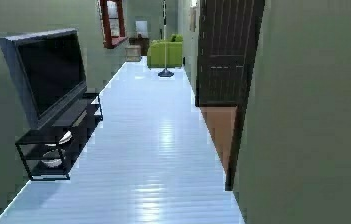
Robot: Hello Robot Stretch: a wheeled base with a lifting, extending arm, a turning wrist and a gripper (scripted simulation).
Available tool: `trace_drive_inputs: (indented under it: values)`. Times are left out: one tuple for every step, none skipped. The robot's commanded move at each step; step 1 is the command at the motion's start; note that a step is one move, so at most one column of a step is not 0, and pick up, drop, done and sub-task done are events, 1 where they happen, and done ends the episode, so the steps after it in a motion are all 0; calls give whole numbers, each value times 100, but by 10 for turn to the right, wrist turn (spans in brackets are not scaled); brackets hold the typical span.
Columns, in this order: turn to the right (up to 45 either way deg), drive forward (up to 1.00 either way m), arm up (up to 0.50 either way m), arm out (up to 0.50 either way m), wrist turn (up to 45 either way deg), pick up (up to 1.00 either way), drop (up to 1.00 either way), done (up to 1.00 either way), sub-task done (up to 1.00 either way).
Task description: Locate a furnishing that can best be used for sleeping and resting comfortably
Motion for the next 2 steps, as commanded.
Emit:
trace_drive_inputs:
  values:
    - [0,100,0,0,0,0,0,0,0]
    - [60,0,0,0,0,0,0,0,0]
